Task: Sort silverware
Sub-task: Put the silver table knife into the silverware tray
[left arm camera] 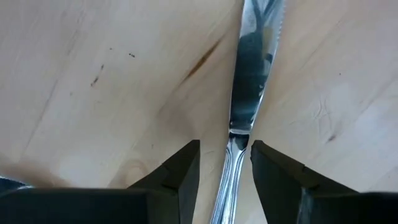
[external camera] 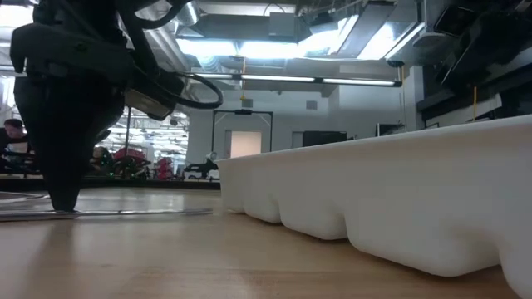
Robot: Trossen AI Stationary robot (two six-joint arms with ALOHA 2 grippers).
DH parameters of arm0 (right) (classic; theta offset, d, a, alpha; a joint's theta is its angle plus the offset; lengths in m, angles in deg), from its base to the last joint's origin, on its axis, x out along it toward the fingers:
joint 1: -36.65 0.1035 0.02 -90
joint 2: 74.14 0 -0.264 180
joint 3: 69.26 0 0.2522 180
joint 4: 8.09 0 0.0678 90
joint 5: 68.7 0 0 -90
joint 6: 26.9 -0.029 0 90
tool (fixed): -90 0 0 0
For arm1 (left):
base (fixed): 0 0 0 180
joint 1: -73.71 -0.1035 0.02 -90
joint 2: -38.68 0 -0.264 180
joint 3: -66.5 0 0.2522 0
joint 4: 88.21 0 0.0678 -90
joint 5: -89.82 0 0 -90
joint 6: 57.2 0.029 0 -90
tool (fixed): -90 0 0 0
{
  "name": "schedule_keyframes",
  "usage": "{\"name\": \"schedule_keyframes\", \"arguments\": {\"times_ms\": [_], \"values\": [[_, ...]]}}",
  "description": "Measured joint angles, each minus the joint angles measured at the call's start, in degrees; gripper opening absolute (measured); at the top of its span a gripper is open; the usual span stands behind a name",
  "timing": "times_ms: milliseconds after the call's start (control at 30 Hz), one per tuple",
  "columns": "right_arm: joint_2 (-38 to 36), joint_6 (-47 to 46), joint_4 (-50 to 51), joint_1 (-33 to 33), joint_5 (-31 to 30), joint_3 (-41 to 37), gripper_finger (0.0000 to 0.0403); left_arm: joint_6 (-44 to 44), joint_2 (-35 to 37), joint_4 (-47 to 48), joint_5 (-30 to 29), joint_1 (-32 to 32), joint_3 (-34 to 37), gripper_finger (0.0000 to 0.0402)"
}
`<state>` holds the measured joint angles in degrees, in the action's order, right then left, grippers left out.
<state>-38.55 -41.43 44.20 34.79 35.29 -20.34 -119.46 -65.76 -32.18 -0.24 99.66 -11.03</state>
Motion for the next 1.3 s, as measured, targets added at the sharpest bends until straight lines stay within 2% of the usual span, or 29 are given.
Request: {"name": "schedule_keyframes", "arguments": {"times_ms": [200, 533, 633, 833, 933, 1300], "values": [[-2.42, -0.30, -4.35, -0.02, 0.05, 0.02, 0.0124, 4.50, 0.09, -4.18, -0.48, 0.67, 0.59, 0.0131], [-3.57, -0.76, -14.94, -0.02, 0.08, 0.02, 0.0124, 5.64, -2.68, -2.30, -1.21, 1.00, 0.46, 0.0129], [-3.31, -0.81, -16.24, -0.02, 0.08, 0.02, 0.0124, 7.15, -3.58, -2.58, -1.27, 0.98, 0.46, 0.0109], [-1.16, -0.87, -16.48, -0.02, 0.08, 0.04, 0.0124, 8.38, -3.99, -1.89, -1.30, 0.96, 0.50, 0.0036], [-0.19, -0.85, -16.54, 0.00, 0.07, 0.04, 0.0124, 8.32, -4.00, -1.93, -1.22, 0.96, 0.50, 0.0014], [3.62, -0.63, -16.49, 0.00, 0.05, 0.04, 0.0124, 8.54, -4.20, -1.64, -1.22, 0.96, -0.15, 0.0031]]}}
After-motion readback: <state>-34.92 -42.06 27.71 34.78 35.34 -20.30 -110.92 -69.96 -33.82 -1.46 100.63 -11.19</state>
